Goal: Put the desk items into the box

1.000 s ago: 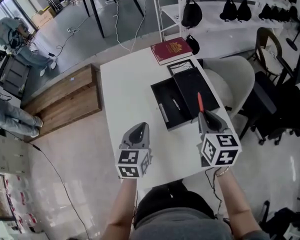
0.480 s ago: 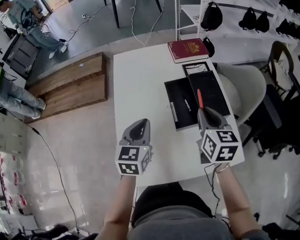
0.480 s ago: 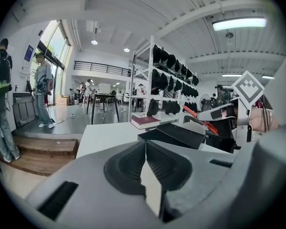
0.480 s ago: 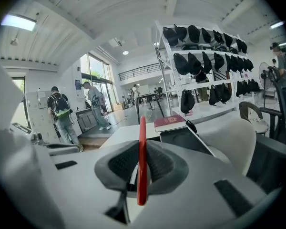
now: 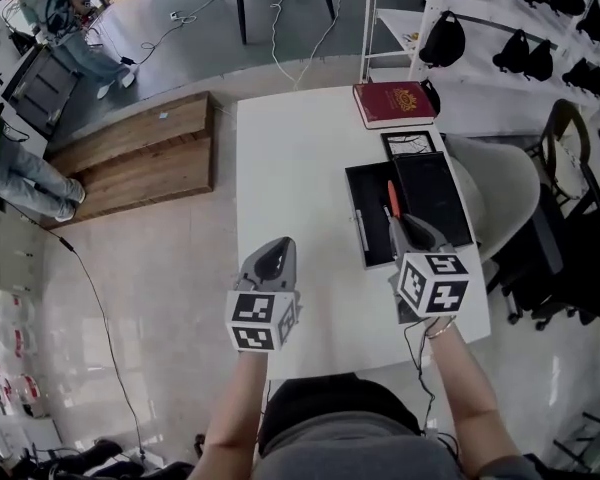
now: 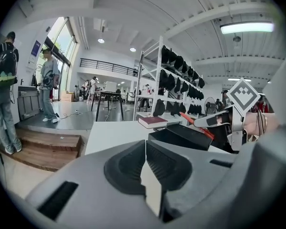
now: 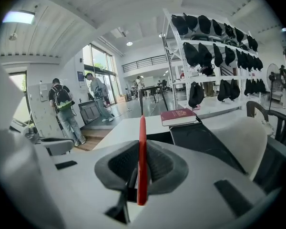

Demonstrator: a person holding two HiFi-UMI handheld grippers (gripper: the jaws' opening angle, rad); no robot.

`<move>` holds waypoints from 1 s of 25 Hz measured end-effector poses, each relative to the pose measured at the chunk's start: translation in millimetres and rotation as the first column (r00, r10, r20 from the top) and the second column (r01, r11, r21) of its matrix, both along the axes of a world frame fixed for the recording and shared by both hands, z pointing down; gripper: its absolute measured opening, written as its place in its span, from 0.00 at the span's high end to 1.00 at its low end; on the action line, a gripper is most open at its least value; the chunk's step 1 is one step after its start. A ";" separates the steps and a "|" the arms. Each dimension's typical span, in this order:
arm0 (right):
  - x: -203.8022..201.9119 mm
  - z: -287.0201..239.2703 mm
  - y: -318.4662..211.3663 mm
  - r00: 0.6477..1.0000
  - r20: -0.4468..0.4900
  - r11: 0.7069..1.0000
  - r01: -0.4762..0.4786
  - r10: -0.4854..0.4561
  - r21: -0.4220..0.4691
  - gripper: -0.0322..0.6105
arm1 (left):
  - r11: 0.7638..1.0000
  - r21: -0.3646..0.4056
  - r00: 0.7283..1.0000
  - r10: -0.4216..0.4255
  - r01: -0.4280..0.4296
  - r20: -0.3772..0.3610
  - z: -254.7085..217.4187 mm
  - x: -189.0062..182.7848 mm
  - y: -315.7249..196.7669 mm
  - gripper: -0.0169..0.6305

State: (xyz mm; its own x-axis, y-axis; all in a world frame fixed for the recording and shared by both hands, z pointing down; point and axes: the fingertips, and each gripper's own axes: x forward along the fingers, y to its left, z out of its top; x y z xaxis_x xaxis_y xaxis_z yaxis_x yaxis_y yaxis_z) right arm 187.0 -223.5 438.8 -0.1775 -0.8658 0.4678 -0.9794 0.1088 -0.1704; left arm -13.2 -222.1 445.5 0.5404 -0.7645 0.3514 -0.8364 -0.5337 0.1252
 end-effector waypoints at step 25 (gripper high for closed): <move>-4.7 96.9 -58.6 0.999 -0.031 0.952 0.025 -0.036 -0.305 0.87 | 0.991 -0.088 0.994 -0.107 0.105 -0.020 36.1 -51.8 -20.4 0.96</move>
State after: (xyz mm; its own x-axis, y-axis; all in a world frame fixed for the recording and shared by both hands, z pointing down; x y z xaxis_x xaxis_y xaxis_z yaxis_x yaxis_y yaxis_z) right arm 182.3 -282.1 535.7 -0.1803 -0.6757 0.7148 -0.9824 0.0871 -0.1654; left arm -65.0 -242.5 481.6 0.4671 -0.7851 0.4066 -0.8838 -0.4285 0.1879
